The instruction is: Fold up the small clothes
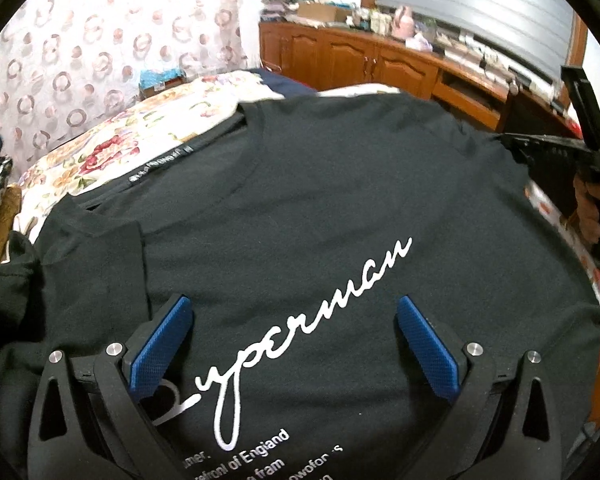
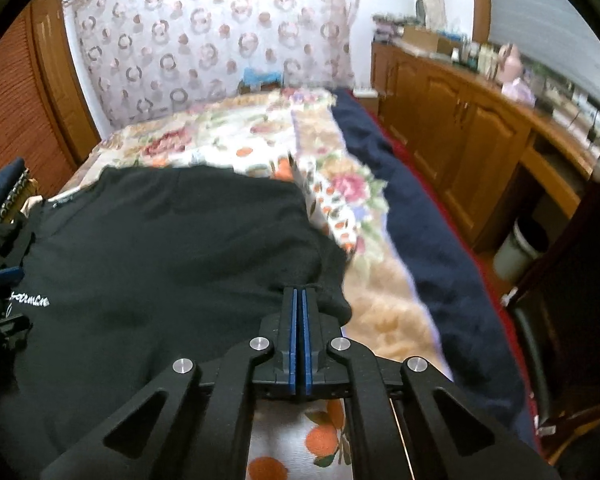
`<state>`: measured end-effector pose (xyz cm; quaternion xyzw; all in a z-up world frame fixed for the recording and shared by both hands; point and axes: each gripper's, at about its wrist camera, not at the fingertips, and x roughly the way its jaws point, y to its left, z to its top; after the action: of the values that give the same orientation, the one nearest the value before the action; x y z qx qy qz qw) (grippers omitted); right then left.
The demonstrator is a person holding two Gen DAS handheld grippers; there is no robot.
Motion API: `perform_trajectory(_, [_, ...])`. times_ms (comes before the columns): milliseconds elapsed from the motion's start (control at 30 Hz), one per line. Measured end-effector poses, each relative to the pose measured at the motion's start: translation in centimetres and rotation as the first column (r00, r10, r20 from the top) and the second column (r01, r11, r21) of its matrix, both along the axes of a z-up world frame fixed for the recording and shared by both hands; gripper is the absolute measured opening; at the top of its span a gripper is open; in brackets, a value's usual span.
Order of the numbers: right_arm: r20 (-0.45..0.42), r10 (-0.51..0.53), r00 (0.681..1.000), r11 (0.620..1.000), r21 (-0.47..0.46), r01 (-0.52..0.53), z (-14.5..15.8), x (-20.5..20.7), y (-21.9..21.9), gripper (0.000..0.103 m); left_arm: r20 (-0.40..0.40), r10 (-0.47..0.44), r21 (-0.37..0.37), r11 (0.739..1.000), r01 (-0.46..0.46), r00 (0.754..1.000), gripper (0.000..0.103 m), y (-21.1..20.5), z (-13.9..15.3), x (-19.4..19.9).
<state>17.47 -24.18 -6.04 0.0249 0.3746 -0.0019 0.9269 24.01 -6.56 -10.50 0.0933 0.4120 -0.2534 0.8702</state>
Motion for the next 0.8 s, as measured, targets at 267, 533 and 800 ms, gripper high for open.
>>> perform_trajectory(267, [0.103,0.083,0.991,0.996,-0.048,-0.078,3.3,-1.4,3.9,0.002,0.101,0.054,-0.073,0.996,-0.047,0.993,0.103,1.9,2.8,-0.9])
perform_trajectory(533, [0.083,0.277,0.957,0.961,-0.047,-0.274,3.3,-2.4,11.2,0.002,0.174,0.077,-0.103,0.993,-0.059,0.982,0.103,3.2,4.5,-1.7])
perform_trajectory(800, [-0.033,0.317,0.948,0.944,-0.083,-0.318,0.1,-1.9,14.0,0.010,0.183,0.110,-0.135,0.987,-0.086,0.977,0.103,4.5,4.6,-1.4])
